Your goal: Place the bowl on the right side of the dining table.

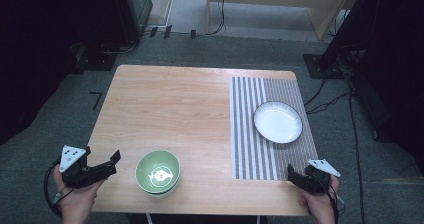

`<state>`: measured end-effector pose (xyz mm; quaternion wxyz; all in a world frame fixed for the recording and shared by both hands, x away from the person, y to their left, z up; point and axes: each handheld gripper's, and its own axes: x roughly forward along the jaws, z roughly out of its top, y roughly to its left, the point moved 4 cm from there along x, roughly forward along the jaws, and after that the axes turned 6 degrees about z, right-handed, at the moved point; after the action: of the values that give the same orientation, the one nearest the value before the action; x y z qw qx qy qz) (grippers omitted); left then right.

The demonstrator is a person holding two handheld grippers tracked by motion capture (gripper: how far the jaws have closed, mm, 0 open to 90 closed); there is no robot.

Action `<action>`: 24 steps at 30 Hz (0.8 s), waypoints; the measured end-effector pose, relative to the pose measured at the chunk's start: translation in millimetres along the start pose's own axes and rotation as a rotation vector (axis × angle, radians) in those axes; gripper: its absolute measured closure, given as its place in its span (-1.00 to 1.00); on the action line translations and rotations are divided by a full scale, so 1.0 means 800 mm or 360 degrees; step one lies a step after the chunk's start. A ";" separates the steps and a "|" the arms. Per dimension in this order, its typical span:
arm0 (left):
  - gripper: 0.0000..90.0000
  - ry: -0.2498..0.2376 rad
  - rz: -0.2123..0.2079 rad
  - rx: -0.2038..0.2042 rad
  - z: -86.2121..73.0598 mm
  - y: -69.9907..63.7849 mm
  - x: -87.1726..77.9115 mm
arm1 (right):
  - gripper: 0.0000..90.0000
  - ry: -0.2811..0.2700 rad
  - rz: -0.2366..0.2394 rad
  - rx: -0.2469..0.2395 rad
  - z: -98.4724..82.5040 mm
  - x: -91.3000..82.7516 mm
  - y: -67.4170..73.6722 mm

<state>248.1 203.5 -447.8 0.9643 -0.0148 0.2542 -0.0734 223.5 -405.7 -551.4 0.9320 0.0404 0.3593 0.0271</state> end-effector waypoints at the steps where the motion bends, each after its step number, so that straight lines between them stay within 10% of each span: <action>1: -0.97 -0.0005 -0.0006 0.0005 0.000 -0.002 0.000 | -0.64 0.0000 0.0000 0.0000 0.000 0.000 0.000; 24: -0.89 0.0024 -0.0299 0.0087 -0.027 -0.073 -0.012 | -0.64 -0.0001 0.0000 -0.0001 0.000 0.000 0.000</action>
<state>221.3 147.4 -457.5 0.9512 -0.0116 0.2569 -0.1705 223.6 -405.6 -551.4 0.9320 0.0400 0.3591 0.0272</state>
